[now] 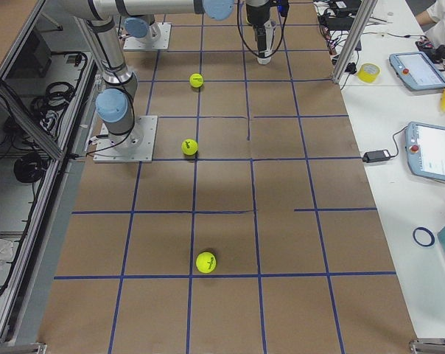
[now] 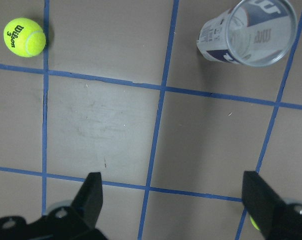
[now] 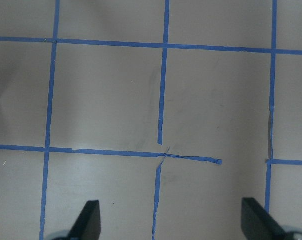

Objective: Lift up tennis ball bucket
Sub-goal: 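Open the left gripper and raise it away from the can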

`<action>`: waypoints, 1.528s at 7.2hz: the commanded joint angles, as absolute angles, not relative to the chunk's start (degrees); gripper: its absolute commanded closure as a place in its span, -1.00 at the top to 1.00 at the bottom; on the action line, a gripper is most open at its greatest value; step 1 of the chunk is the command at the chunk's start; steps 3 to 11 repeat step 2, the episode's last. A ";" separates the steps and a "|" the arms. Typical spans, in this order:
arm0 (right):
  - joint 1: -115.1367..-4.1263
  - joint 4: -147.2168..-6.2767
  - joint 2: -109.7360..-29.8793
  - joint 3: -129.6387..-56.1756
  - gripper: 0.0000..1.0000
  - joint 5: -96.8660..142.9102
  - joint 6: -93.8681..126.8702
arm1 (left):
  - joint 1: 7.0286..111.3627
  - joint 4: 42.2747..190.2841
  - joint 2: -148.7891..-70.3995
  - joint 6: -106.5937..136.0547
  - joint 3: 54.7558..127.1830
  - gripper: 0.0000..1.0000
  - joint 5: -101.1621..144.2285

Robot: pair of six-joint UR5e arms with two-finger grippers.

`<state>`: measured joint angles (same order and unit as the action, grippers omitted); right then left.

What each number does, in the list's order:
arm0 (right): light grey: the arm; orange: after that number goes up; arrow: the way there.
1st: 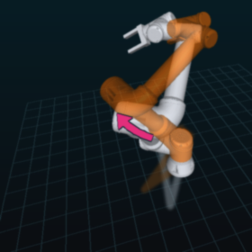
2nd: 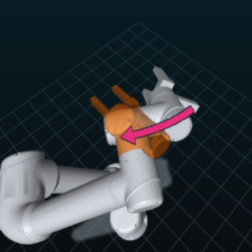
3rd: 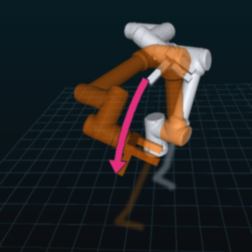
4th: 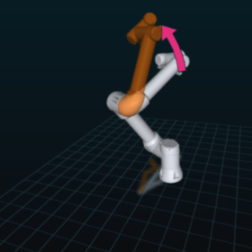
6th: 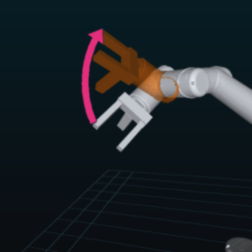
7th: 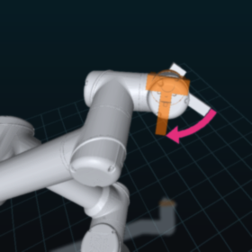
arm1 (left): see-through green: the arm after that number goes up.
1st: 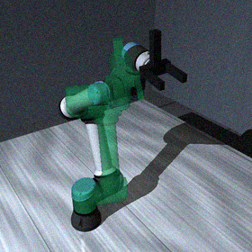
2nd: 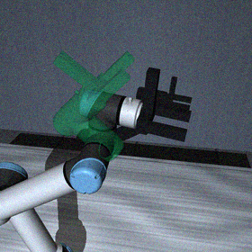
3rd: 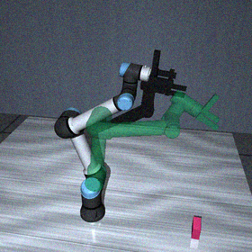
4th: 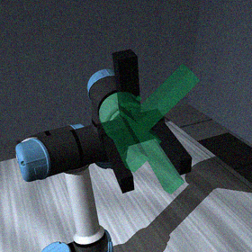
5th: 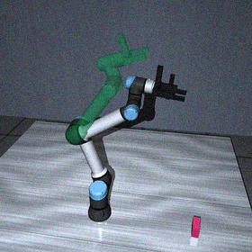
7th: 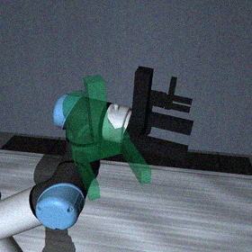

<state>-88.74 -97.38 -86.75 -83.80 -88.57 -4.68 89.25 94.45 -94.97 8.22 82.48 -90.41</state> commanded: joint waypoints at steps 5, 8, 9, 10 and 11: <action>-88.59 -97.82 -86.84 -83.41 1.00 -88.51 -6.32 | 89.12 94.04 -94.13 8.17 83.58 1.00 -90.35; -88.59 -97.82 -86.84 -83.41 1.00 -88.51 -6.32 | 89.12 94.04 -94.13 8.17 83.58 1.00 -90.35; -88.59 -97.82 -86.84 -83.41 1.00 -88.51 -6.32 | 89.12 94.04 -94.13 8.17 83.58 1.00 -90.35; -88.59 -97.82 -86.84 -83.41 1.00 -88.51 -6.32 | 89.12 94.04 -94.13 8.17 83.58 1.00 -90.35; -88.59 -97.82 -86.84 -83.41 1.00 -88.51 -6.32 | 89.12 94.04 -94.13 8.17 83.58 1.00 -90.35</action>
